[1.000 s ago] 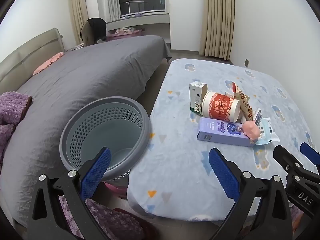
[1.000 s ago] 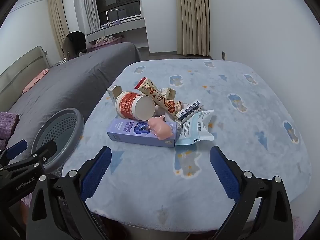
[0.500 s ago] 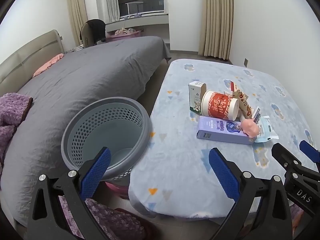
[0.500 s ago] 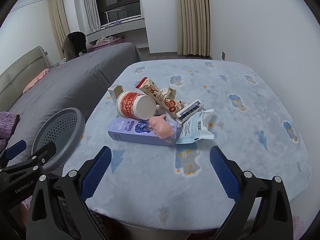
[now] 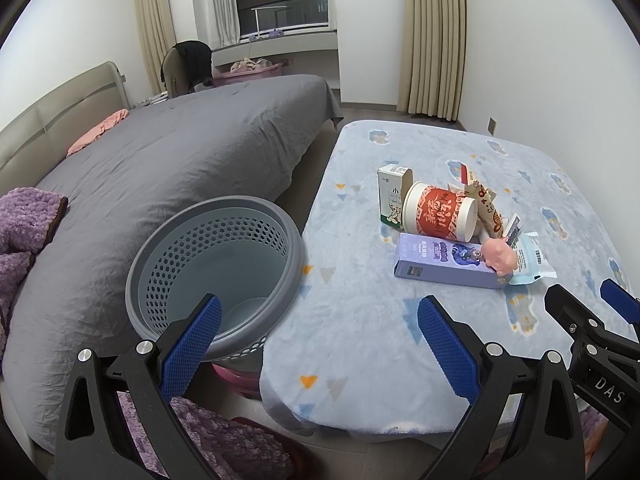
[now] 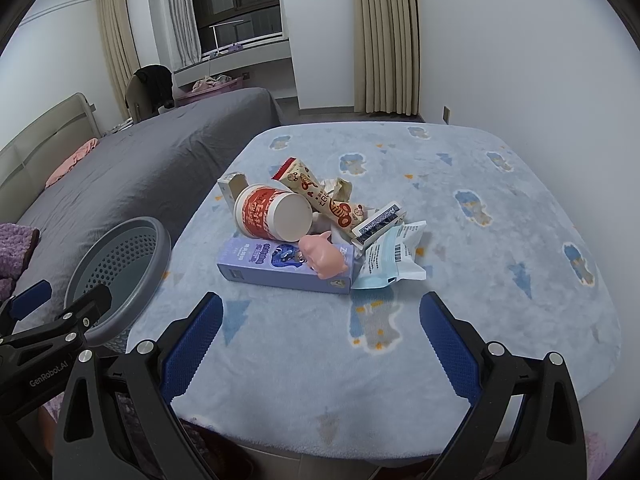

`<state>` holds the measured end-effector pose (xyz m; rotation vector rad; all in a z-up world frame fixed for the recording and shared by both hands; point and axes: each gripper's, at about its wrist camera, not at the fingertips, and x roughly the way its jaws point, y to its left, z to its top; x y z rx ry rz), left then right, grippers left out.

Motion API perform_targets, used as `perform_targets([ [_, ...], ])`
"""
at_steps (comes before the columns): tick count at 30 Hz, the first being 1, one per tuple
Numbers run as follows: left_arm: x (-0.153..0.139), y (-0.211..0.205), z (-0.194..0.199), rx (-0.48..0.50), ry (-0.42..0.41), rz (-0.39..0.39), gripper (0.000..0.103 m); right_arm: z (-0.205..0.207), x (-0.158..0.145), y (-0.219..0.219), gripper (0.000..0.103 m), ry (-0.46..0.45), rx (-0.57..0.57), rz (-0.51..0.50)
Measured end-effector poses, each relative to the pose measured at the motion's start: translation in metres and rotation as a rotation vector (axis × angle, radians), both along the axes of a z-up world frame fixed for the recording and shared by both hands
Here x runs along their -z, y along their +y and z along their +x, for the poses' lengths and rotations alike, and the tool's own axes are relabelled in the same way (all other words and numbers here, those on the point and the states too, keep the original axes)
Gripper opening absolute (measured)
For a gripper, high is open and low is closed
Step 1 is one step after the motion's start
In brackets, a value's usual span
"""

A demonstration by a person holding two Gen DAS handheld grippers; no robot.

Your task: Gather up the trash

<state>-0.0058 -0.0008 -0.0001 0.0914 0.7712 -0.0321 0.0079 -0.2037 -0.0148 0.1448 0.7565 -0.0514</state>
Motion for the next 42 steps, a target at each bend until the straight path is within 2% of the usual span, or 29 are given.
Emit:
perform_targets([
  [42,0.0005,-0.0012,-0.0006,0.000,-0.002,0.005,0.096,-0.0015,-0.0051,-0.0011,0.094,-0.009,0.002,-0.005],
])
